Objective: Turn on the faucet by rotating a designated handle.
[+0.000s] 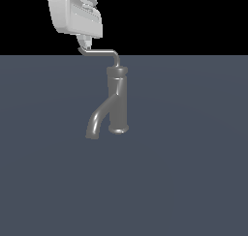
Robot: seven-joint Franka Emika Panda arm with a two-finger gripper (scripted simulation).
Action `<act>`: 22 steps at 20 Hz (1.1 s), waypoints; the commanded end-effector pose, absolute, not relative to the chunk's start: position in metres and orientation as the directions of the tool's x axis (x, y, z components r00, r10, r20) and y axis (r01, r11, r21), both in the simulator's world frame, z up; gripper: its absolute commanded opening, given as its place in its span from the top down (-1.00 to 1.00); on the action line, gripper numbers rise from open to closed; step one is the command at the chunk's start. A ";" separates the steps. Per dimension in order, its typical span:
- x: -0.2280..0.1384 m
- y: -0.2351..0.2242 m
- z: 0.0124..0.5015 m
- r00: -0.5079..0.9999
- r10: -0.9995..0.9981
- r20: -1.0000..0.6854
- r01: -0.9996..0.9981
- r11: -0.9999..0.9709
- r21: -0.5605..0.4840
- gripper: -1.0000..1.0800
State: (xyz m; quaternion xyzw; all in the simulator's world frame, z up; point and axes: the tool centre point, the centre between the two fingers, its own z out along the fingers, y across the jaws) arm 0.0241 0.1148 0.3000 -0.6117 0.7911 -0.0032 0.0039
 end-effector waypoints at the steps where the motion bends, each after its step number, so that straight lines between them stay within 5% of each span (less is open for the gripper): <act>1: 0.016 0.111 0.300 -0.253 -0.967 0.000 -0.967 0.253 -0.005 1.00; 22: -0.045 0.087 0.300 -0.248 -0.969 0.000 -0.969 0.248 0.000 1.00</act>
